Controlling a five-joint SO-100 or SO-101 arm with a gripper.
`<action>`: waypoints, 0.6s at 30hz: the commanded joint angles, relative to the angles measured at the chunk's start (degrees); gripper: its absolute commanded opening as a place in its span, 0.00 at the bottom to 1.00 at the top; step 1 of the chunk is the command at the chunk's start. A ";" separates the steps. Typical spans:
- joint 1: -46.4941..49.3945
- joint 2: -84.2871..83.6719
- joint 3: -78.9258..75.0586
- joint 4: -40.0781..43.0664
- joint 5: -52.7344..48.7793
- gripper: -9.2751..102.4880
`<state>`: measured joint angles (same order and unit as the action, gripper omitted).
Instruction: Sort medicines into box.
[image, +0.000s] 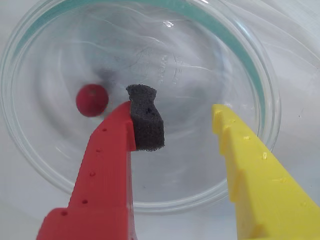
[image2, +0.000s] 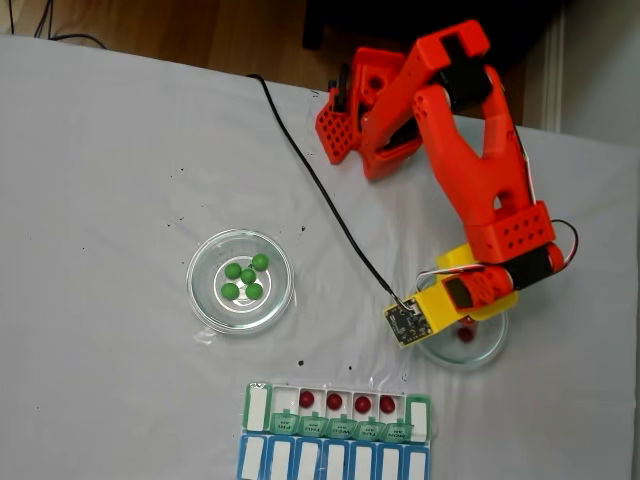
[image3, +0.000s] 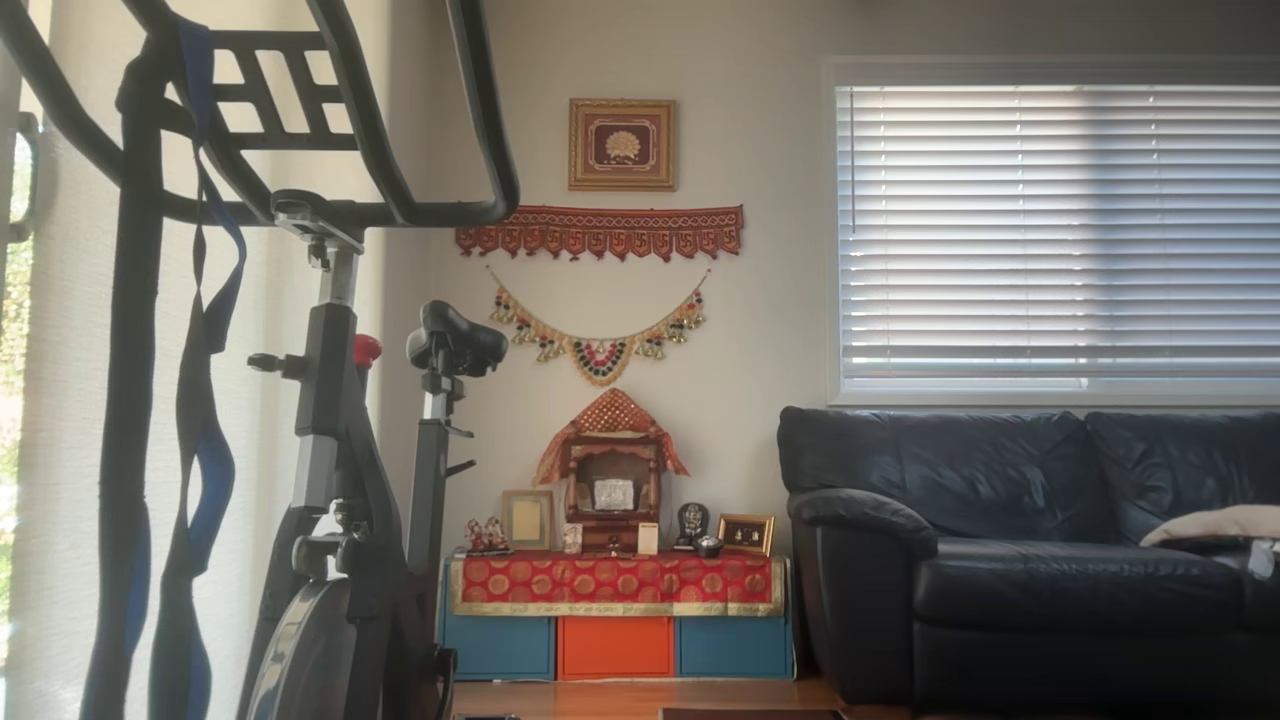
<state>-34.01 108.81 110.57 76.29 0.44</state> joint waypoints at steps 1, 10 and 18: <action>-0.53 4.13 -2.90 -0.88 -0.09 0.26; -0.44 5.71 -2.02 -2.11 0.00 0.27; -0.62 6.77 -1.14 -3.08 0.18 0.28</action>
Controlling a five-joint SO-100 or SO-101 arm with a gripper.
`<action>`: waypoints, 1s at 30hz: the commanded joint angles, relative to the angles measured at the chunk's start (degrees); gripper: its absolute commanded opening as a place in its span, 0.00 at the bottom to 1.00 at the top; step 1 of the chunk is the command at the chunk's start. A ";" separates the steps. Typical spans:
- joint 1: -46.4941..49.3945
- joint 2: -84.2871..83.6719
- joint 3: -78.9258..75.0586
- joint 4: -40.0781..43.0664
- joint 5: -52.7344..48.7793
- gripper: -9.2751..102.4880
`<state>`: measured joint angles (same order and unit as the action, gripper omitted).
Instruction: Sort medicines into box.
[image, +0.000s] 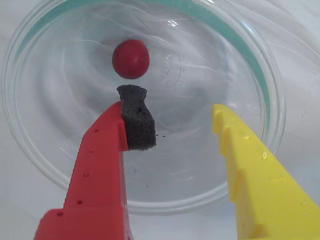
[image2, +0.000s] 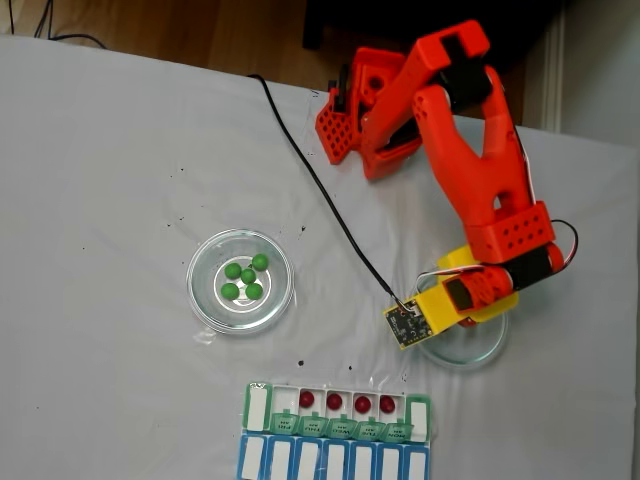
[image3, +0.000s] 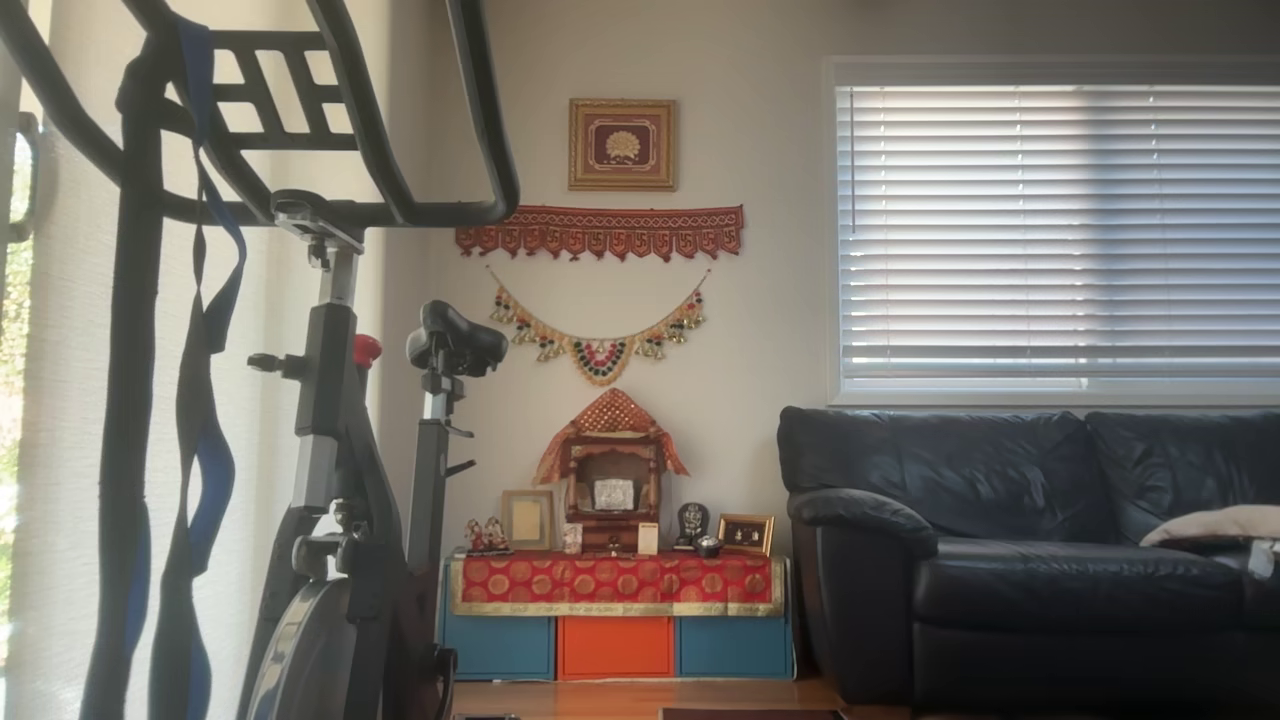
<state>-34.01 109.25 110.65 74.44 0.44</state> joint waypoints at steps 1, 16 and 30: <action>-0.70 6.59 -0.97 -1.67 0.18 0.28; -0.62 6.94 0.79 -5.63 -0.44 0.28; -0.88 7.38 4.04 -10.55 -1.49 0.26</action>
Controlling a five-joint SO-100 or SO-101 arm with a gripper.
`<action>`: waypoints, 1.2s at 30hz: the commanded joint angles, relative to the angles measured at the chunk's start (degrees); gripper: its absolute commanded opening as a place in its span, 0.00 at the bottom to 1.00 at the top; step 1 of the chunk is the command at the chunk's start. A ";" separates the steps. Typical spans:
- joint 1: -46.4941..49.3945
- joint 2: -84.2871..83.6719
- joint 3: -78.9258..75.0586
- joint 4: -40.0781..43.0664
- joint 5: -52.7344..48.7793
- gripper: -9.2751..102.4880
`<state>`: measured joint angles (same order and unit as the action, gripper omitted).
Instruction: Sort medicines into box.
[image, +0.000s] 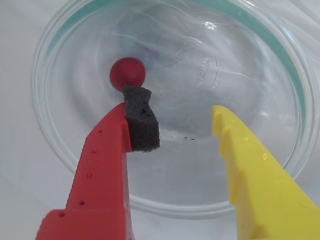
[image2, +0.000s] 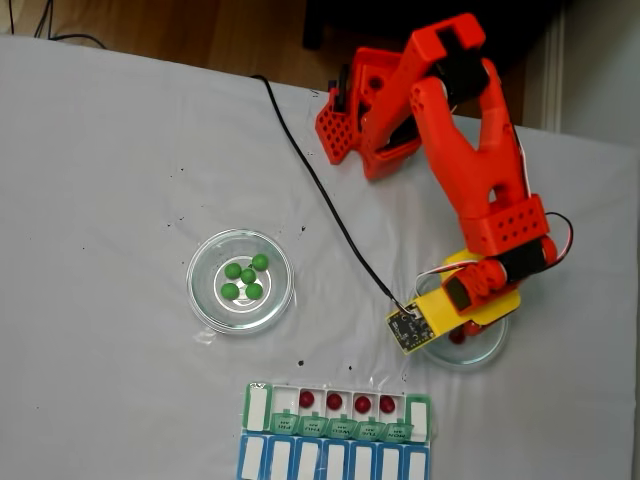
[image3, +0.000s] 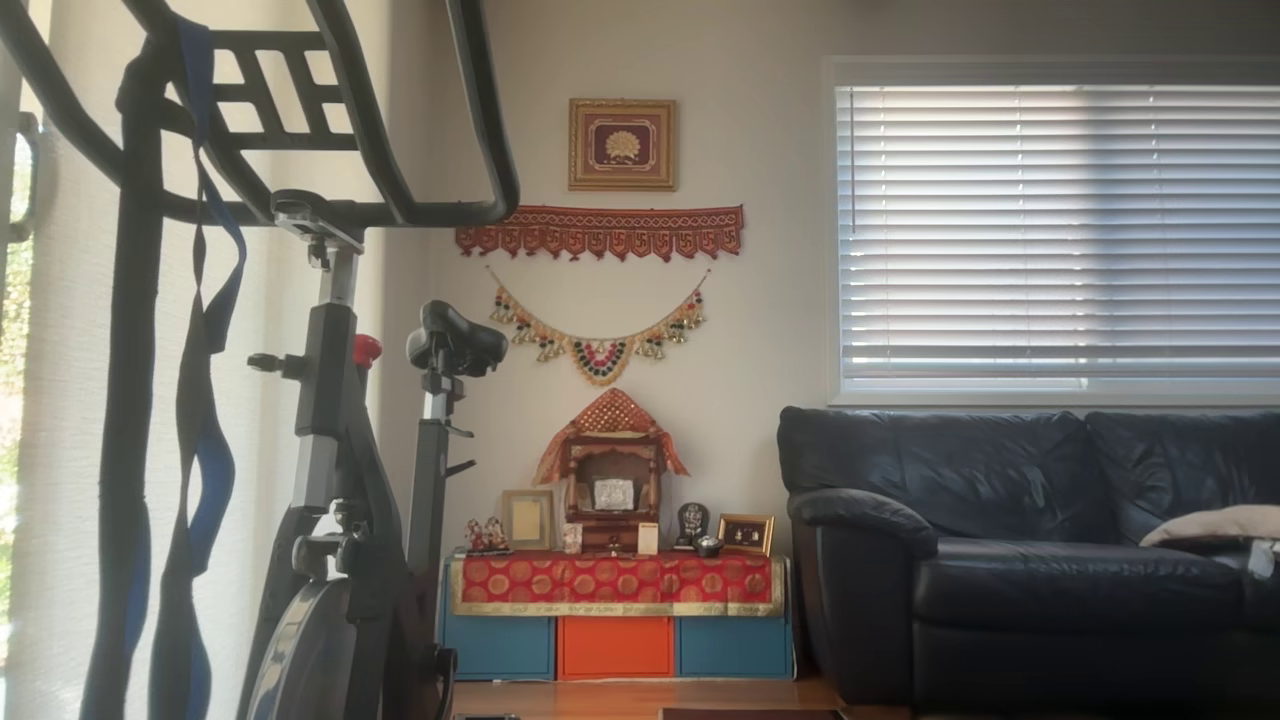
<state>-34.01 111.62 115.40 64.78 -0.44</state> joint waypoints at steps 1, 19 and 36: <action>-0.88 5.01 -0.70 -1.05 -0.62 0.26; -0.44 5.36 0.97 -5.98 -2.37 0.25; 1.14 10.81 2.72 -9.23 -4.31 0.28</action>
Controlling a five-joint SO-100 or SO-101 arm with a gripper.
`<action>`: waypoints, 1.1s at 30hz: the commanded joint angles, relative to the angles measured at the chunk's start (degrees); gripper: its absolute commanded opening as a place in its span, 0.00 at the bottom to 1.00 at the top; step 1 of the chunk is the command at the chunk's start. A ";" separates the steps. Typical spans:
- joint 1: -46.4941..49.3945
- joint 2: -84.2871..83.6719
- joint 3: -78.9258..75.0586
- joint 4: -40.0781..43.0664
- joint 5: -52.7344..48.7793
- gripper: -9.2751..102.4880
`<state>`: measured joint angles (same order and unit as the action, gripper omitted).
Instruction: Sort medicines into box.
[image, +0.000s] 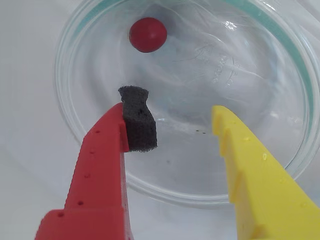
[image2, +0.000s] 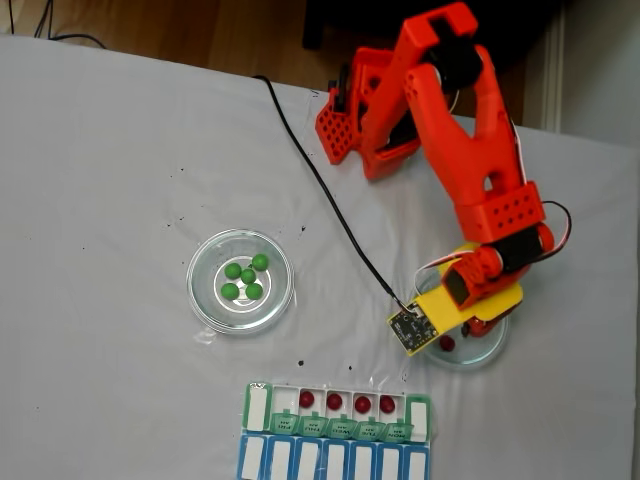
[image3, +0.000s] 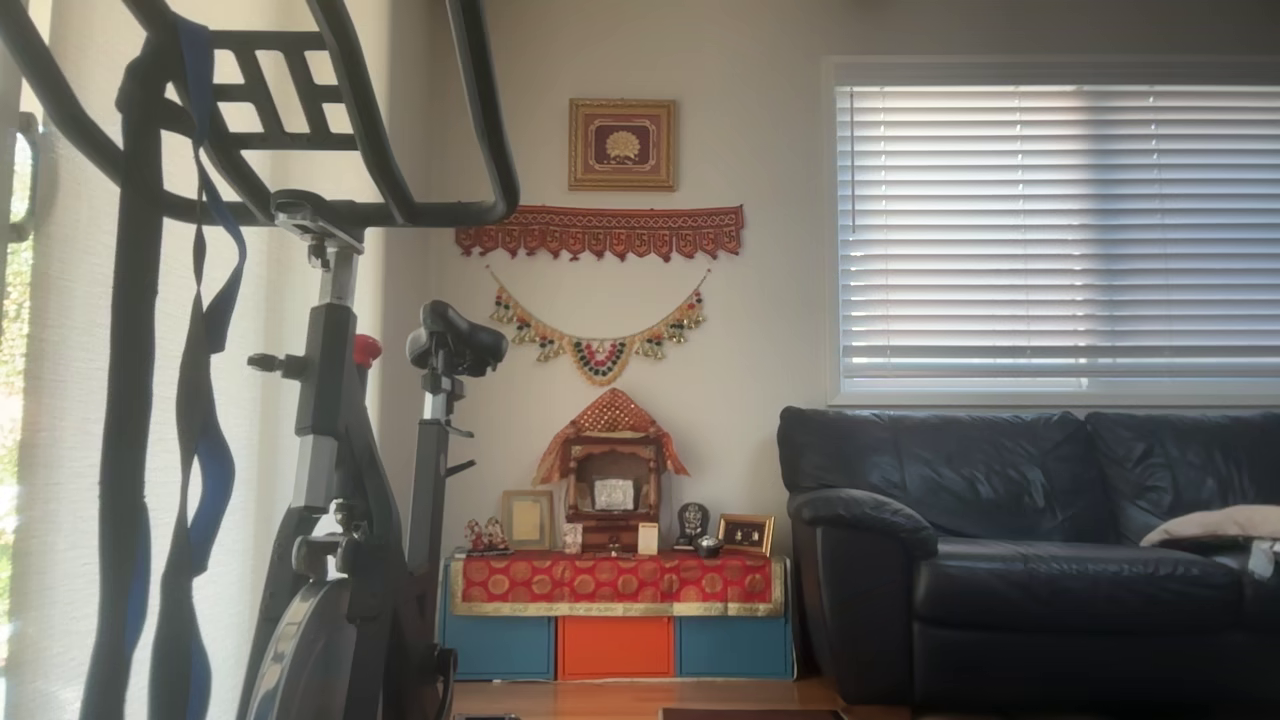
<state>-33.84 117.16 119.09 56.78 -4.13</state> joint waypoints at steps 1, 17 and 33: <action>1.14 5.27 -0.79 -1.67 -0.79 0.28; 3.16 0.26 0.62 -7.56 -2.99 0.26; 3.60 -4.13 1.49 -11.34 -4.57 0.25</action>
<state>-30.15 112.41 121.29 47.02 -8.26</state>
